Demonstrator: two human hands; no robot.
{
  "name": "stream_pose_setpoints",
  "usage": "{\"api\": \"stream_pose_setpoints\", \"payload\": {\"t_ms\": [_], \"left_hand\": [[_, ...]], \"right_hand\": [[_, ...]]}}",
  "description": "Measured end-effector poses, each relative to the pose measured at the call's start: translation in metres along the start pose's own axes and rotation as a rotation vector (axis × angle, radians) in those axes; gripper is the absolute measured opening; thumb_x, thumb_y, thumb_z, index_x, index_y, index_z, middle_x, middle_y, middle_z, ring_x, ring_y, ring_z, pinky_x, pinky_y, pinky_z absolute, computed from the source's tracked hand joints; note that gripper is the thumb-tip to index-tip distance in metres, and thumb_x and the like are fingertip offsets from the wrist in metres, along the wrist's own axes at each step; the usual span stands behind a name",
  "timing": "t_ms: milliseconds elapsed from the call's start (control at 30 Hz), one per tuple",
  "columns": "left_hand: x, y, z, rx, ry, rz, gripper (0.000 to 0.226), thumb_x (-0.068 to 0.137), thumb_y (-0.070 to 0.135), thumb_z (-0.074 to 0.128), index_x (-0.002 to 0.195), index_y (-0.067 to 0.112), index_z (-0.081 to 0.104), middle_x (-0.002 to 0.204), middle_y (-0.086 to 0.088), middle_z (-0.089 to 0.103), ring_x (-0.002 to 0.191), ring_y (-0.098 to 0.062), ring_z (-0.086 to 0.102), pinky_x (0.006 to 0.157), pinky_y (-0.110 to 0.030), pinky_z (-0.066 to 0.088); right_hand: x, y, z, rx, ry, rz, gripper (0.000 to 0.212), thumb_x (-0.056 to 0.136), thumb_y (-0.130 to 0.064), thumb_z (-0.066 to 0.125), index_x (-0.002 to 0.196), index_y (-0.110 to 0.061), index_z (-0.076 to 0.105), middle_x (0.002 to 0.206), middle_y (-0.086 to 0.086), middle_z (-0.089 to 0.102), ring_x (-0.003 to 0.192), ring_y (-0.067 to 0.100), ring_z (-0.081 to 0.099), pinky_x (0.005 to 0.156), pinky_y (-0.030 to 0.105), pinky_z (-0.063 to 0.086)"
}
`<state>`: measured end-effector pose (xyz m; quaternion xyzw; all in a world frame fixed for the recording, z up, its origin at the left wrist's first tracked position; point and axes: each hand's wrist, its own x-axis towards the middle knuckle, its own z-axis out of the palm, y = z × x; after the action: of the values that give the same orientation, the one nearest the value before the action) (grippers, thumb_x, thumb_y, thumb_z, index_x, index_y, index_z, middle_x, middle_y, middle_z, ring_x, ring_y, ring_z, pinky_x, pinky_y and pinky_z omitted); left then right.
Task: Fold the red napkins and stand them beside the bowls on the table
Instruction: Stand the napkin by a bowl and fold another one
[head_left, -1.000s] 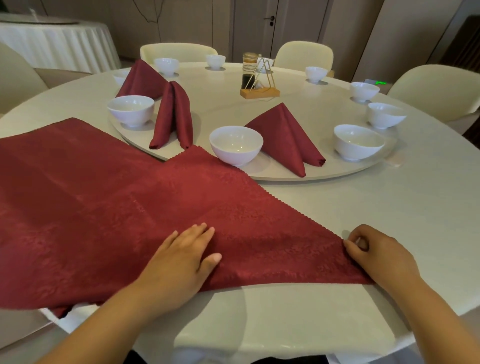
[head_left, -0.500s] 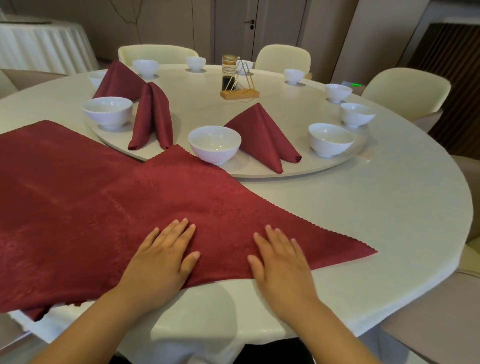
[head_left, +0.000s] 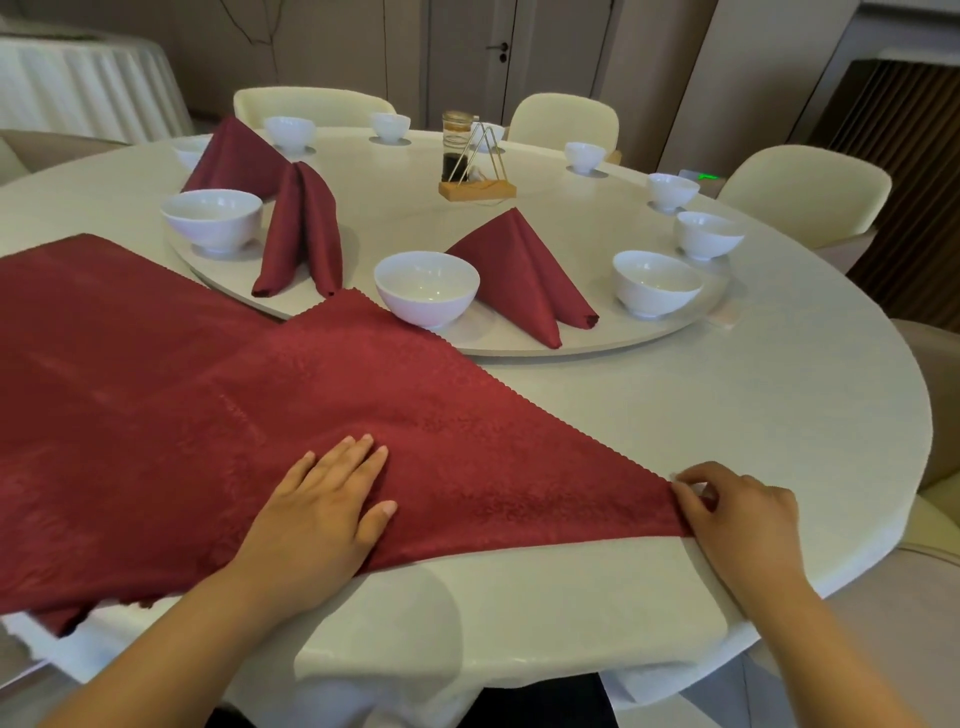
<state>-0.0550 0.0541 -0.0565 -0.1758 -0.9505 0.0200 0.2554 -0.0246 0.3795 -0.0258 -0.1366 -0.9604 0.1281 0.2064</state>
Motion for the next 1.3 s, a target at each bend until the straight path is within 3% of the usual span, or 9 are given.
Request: {"api": "stream_pose_setpoints", "payload": {"t_ms": [200, 333, 500, 667, 733, 933, 1033, 1200, 1300], "left_hand": [[0.0, 0.001, 0.001, -0.045, -0.046, -0.013, 0.053, 0.083, 0.043, 0.033, 0.101, 0.01, 0.071, 0.105, -0.007, 0.07, 0.094, -0.02, 0.068, 0.089, -0.033, 0.029], [-0.002, 0.001, -0.002, -0.128, -0.093, -0.045, 0.065, 0.097, 0.044, 0.015, 0.102, 0.01, 0.071, 0.106, -0.007, 0.069, 0.097, -0.02, 0.067, 0.09, -0.033, 0.03], [-0.003, -0.001, -0.004, -0.265, -0.071, -0.088, 0.071, 0.099, 0.044, 0.006, 0.108, 0.012, 0.068, 0.109, -0.003, 0.069, 0.103, -0.015, 0.063, 0.097, -0.031, 0.026], [0.001, -0.006, -0.01, -0.662, 0.121, -0.254, 0.044, 0.089, 0.029, 0.038, 0.107, 0.0, 0.066, 0.106, -0.015, 0.067, 0.107, -0.013, 0.044, 0.095, -0.008, 0.026], [0.003, -0.008, -0.014, -0.704, 0.152, -0.309, 0.042, 0.085, 0.026, 0.039, 0.103, 0.001, 0.068, 0.103, -0.013, 0.067, 0.105, -0.012, 0.045, 0.093, -0.003, 0.025], [-0.02, -0.038, -0.031, -0.43, 0.058, -0.234, 0.034, 0.08, 0.033, 0.044, 0.09, 0.017, 0.072, 0.098, 0.0, 0.071, 0.094, -0.018, 0.067, 0.089, -0.039, 0.039], [-0.053, -0.089, -0.046, -0.33, 0.084, -0.412, 0.039, 0.081, 0.035, 0.046, 0.093, 0.009, 0.072, 0.1, -0.007, 0.07, 0.097, -0.028, 0.066, 0.089, -0.04, 0.038], [-0.105, -0.168, -0.069, -0.667, 0.23, -1.172, 0.03, 0.094, 0.014, 0.05, 0.12, 0.004, 0.057, 0.119, -0.011, 0.055, 0.116, -0.025, 0.049, 0.085, -0.022, 0.031], [-0.127, -0.19, -0.062, -0.865, 0.092, -1.272, 0.03, 0.096, 0.022, 0.043, 0.118, 0.007, 0.057, 0.112, -0.005, 0.055, 0.107, -0.018, 0.048, 0.086, -0.024, 0.029]], "right_hand": [[0.014, -0.007, -0.002, -0.058, -0.072, 0.082, 0.014, 0.083, -0.004, 0.06, 0.093, 0.001, 0.069, 0.085, 0.021, 0.067, 0.09, 0.041, 0.053, 0.078, 0.039, 0.031], [0.01, -0.06, -0.001, 0.021, 0.074, -0.242, 0.019, 0.076, 0.002, 0.058, 0.09, 0.002, 0.069, 0.099, 0.023, 0.066, 0.095, 0.044, 0.059, 0.09, 0.047, 0.042], [0.0, -0.16, 0.023, 0.332, -0.34, -0.606, 0.044, 0.089, -0.014, 0.033, 0.128, -0.012, 0.052, 0.145, 0.003, 0.036, 0.136, 0.017, 0.029, 0.104, 0.009, 0.006], [0.005, -0.19, 0.054, 0.223, -0.568, -0.59, 0.047, 0.099, -0.032, 0.025, 0.144, -0.02, 0.023, 0.154, -0.001, 0.015, 0.141, 0.01, 0.011, 0.111, 0.019, 0.003], [0.0, -0.188, 0.062, 0.073, -0.555, -0.63, 0.079, 0.076, -0.058, -0.004, 0.146, -0.025, 0.016, 0.155, -0.004, 0.006, 0.142, 0.009, 0.003, 0.112, 0.024, -0.002], [-0.003, -0.19, 0.059, -0.013, -0.553, -0.631, 0.076, 0.073, -0.048, 0.0, 0.146, -0.029, 0.011, 0.155, -0.006, 0.0, 0.142, 0.009, -0.002, 0.112, 0.025, -0.005], [-0.003, -0.192, 0.057, -0.033, -0.544, -0.638, 0.061, 0.088, -0.048, 0.003, 0.146, -0.028, 0.01, 0.155, -0.005, 0.0, 0.142, 0.01, -0.001, 0.113, 0.025, -0.004], [-0.002, -0.194, 0.056, -0.063, -0.539, -0.643, 0.05, 0.099, -0.039, 0.021, 0.145, -0.027, 0.008, 0.155, -0.005, -0.001, 0.142, 0.01, -0.002, 0.113, 0.025, -0.002], [-0.003, -0.195, 0.056, -0.049, -0.545, -0.636, 0.049, 0.099, -0.039, 0.022, 0.145, -0.028, 0.009, 0.155, -0.006, 0.0, 0.142, 0.01, -0.001, 0.113, 0.025, -0.002]]}}
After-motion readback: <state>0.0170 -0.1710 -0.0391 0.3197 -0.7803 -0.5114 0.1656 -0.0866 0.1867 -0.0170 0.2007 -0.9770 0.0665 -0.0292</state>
